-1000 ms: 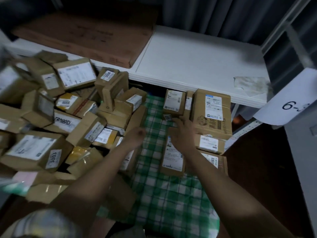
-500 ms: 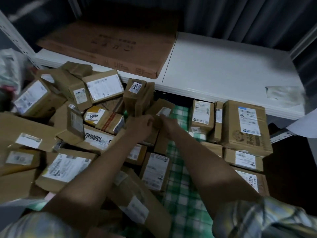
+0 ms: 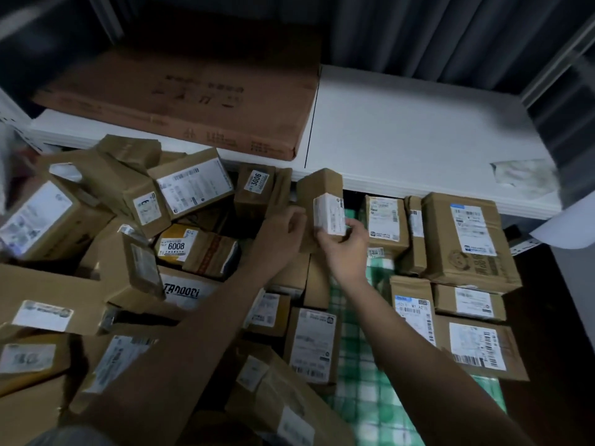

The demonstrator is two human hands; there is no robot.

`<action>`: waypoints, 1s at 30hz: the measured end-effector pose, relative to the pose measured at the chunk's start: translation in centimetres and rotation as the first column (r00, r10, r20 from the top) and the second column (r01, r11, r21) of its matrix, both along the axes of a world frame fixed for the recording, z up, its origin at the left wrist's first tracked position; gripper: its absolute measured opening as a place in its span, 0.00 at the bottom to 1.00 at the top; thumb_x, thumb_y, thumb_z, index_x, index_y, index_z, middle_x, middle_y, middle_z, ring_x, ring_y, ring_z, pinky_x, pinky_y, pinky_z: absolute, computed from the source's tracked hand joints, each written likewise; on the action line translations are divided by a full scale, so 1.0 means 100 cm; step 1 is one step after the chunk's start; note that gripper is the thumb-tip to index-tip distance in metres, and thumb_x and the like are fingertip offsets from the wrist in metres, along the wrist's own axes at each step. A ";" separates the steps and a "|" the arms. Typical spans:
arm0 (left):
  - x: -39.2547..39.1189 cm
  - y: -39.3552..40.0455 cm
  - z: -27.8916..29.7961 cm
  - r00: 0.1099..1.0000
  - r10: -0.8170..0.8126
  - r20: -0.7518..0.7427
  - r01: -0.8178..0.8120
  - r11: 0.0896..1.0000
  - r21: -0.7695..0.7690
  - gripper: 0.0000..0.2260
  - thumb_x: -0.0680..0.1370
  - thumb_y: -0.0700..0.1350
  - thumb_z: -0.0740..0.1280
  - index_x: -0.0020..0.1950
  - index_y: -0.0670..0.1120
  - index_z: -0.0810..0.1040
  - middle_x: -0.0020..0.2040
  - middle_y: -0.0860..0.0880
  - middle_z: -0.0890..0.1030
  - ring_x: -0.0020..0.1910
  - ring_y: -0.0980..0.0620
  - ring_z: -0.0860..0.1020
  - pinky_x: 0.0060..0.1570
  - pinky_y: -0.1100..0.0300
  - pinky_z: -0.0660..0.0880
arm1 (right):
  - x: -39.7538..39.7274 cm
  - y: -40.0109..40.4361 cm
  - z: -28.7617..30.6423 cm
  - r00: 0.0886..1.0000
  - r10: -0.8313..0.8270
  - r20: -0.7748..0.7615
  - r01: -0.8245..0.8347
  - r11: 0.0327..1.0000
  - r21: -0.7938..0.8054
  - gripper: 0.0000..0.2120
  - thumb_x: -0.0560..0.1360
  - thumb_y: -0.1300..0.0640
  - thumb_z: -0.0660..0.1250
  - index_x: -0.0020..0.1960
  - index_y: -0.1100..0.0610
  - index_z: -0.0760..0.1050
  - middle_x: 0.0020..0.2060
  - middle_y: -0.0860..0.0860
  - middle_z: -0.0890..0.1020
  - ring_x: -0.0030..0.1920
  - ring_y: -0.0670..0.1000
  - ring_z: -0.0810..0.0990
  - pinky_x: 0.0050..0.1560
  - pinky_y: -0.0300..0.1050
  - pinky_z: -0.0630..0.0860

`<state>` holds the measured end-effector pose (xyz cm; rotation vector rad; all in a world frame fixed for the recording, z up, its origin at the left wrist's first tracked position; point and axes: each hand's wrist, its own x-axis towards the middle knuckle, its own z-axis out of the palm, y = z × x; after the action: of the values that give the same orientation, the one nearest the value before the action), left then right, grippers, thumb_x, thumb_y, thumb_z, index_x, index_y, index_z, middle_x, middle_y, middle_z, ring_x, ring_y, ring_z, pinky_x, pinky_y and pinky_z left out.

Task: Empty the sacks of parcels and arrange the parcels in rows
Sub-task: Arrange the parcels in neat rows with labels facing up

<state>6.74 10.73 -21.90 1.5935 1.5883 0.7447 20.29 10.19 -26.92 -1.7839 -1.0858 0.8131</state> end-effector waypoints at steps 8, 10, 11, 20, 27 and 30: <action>0.049 0.001 -0.005 0.851 -0.008 0.526 0.151 0.961 -0.230 0.15 0.79 0.49 0.66 0.64 0.46 0.76 0.56 0.48 0.82 0.52 0.56 0.81 0.49 0.65 0.77 | 0.026 -0.027 0.008 0.853 0.077 0.516 -0.227 0.945 0.234 0.32 0.65 0.50 0.74 0.65 0.61 0.70 0.51 0.55 0.71 0.54 0.51 0.65 0.52 0.45 0.67; 0.056 0.002 -0.011 0.838 0.039 0.545 0.121 0.959 -0.255 0.14 0.78 0.45 0.68 0.63 0.45 0.76 0.56 0.47 0.82 0.52 0.53 0.81 0.50 0.62 0.78 | 0.038 -0.031 0.008 0.870 0.203 0.450 -0.319 0.927 0.198 0.33 0.66 0.46 0.69 0.67 0.59 0.69 0.52 0.51 0.69 0.56 0.48 0.64 0.55 0.38 0.65; 0.057 0.003 -0.014 0.827 0.072 0.558 0.106 0.954 -0.281 0.14 0.78 0.43 0.68 0.63 0.44 0.76 0.54 0.46 0.82 0.50 0.53 0.82 0.49 0.60 0.78 | 0.042 -0.033 0.009 0.871 0.254 0.421 -0.361 0.911 0.199 0.33 0.66 0.46 0.68 0.67 0.58 0.69 0.53 0.50 0.69 0.57 0.46 0.64 0.56 0.33 0.63; 0.095 -0.001 -0.042 0.852 0.133 0.507 0.166 0.849 -0.502 0.19 0.74 0.54 0.71 0.62 0.47 0.77 0.55 0.46 0.82 0.52 0.51 0.82 0.45 0.59 0.79 | 0.097 -0.044 0.007 0.934 0.356 0.018 -0.353 0.915 0.194 0.28 0.69 0.65 0.61 0.68 0.57 0.64 0.49 0.51 0.79 0.51 0.53 0.79 0.55 0.46 0.78; 0.109 0.002 -0.045 0.922 0.147 0.359 0.007 0.919 -0.394 0.23 0.74 0.44 0.73 0.66 0.44 0.70 0.56 0.50 0.76 0.44 0.58 0.77 0.35 0.70 0.74 | 0.127 -0.035 0.000 0.983 0.182 -0.005 -0.178 0.967 0.183 0.18 0.74 0.74 0.59 0.59 0.59 0.70 0.48 0.52 0.77 0.51 0.48 0.78 0.53 0.45 0.77; 0.109 0.007 -0.049 0.981 -0.067 0.180 0.114 0.957 -0.268 0.26 0.73 0.42 0.73 0.69 0.46 0.68 0.60 0.49 0.75 0.52 0.55 0.76 0.41 0.68 0.73 | 0.161 -0.028 -0.001 0.974 0.091 0.207 -0.121 0.983 0.140 0.18 0.72 0.72 0.62 0.59 0.60 0.74 0.54 0.51 0.75 0.56 0.53 0.76 0.59 0.48 0.74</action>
<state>17.65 11.47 -26.79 1.3522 1.4168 0.5641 36.37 7.38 -27.01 -1.7163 -1.3482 0.6044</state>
